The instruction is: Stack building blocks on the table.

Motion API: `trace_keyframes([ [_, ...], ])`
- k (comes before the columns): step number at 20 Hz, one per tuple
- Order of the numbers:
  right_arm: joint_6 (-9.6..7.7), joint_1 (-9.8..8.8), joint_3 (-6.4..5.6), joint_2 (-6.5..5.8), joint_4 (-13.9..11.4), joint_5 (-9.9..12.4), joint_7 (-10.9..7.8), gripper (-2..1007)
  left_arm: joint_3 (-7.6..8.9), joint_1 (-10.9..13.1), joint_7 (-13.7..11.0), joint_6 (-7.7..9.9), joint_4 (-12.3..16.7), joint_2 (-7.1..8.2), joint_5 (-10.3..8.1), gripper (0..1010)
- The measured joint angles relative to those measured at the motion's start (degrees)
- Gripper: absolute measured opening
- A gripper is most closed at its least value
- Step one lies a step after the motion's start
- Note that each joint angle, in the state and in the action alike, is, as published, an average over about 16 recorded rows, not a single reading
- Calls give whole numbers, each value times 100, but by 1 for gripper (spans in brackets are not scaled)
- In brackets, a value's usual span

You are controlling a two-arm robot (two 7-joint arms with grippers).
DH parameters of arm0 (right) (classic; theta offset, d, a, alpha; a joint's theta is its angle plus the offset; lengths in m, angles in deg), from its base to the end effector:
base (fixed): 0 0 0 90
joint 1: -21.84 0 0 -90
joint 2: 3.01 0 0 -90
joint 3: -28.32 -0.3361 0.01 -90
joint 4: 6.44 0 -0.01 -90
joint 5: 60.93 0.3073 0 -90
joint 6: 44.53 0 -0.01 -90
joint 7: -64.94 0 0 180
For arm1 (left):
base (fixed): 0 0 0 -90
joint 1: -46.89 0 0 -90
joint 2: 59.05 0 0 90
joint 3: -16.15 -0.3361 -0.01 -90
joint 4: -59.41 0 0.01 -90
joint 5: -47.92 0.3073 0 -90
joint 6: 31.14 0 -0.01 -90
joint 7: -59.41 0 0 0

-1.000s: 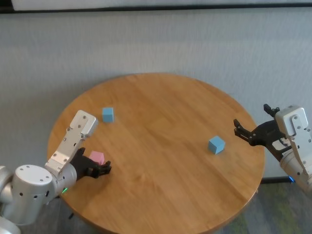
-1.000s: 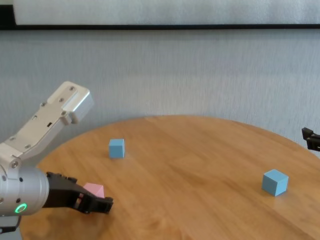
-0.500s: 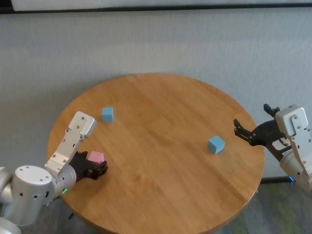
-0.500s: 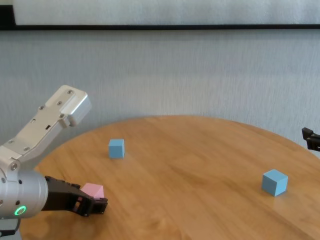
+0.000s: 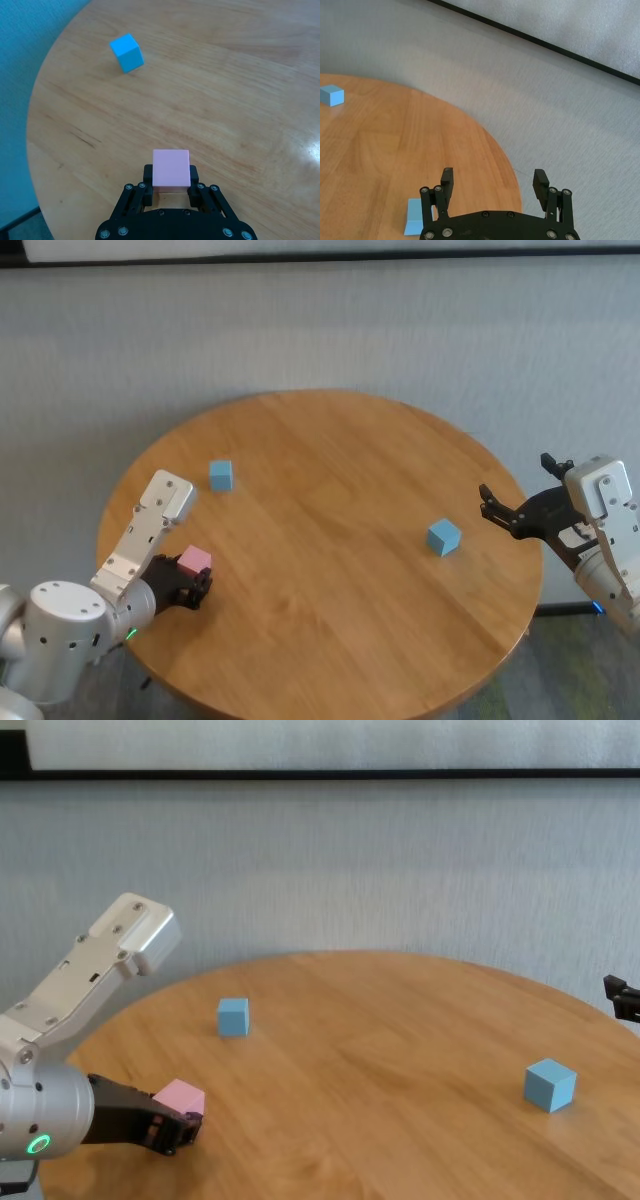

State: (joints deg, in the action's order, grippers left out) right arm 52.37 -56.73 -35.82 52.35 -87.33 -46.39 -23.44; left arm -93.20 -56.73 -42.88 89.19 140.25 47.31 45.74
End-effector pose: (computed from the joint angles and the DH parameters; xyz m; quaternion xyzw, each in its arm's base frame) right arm 0.3642 -0.1093 -0.3392 -0.1416 -0.1324 -0.5800 0.7912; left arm 0.3906 0.0113 -0.3322 0.2954 0.0767 0.5237 0.7954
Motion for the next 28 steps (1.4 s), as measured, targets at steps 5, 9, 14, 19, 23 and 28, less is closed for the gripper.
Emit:
trace_keyframes([
  [5,0,0,0,0,0,0,0,1005,74,32,-3,-53,44,-37,47,413],
  [9,0,0,0,0,0,0,0,1005,87,20,-63,-113,117,-60,104,399],
  [14,0,0,0,0,0,0,0,1005,6,-85,-253,-197,170,-102,174,399],
  [19,0,0,0,0,0,0,0,1005,-184,-304,-517,-288,111,-168,275,399],
  [23,0,0,0,0,0,0,0,1005,-358,-540,-724,-364,-88,-262,352,399],
  [28,0,0,0,0,0,0,0,1005,-536,-858,-893,-464,-480,-416,447,399],
])
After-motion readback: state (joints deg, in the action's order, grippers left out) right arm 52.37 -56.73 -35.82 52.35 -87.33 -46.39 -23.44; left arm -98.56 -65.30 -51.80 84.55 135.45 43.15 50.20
